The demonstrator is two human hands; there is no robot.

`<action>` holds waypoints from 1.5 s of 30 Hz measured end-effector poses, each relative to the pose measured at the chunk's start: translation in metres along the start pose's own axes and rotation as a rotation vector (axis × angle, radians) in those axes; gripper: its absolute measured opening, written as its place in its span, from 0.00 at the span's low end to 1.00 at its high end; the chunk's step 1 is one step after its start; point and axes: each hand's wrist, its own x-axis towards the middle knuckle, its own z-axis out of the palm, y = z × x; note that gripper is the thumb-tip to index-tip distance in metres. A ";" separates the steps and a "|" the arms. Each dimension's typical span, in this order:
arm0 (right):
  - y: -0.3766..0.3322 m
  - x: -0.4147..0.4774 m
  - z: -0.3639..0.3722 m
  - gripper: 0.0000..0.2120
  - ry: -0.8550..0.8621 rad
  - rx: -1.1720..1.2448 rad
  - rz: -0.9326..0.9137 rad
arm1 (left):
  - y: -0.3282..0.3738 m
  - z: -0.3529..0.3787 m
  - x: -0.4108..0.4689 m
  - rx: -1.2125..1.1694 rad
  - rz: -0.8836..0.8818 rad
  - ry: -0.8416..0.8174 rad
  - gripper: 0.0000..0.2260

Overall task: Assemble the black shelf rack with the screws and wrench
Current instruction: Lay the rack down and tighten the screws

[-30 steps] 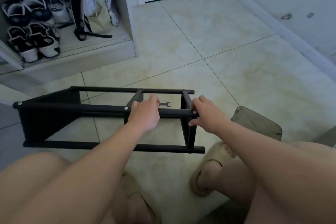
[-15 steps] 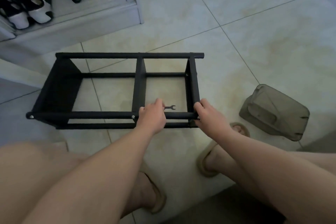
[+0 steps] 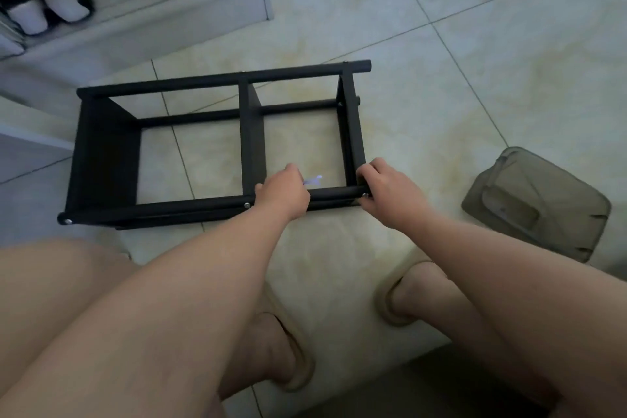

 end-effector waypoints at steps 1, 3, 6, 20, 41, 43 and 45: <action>-0.001 -0.003 -0.010 0.19 -0.015 -0.005 -0.009 | 0.004 -0.010 -0.005 0.009 0.007 -0.024 0.09; -0.001 -0.011 -0.036 0.25 -0.002 -0.031 -0.044 | 0.013 -0.037 -0.016 0.016 0.071 -0.051 0.10; 0.003 -0.029 -0.082 0.30 0.072 -0.125 -0.093 | 0.026 -0.089 -0.035 0.083 0.191 -0.005 0.10; 0.024 -0.035 -0.122 0.41 -0.025 -0.355 -0.191 | 0.056 -0.152 -0.027 0.145 0.384 -0.068 0.08; 0.083 0.087 0.012 0.64 0.021 -0.339 -0.543 | 0.013 0.035 0.125 -0.409 0.161 -0.357 0.08; 0.082 0.086 0.015 0.63 0.029 -0.303 -0.540 | 0.018 0.036 0.120 -0.452 0.179 -0.361 0.08; 0.081 0.084 0.017 0.62 0.038 -0.271 -0.543 | 0.024 0.031 0.115 -0.468 0.207 -0.373 0.09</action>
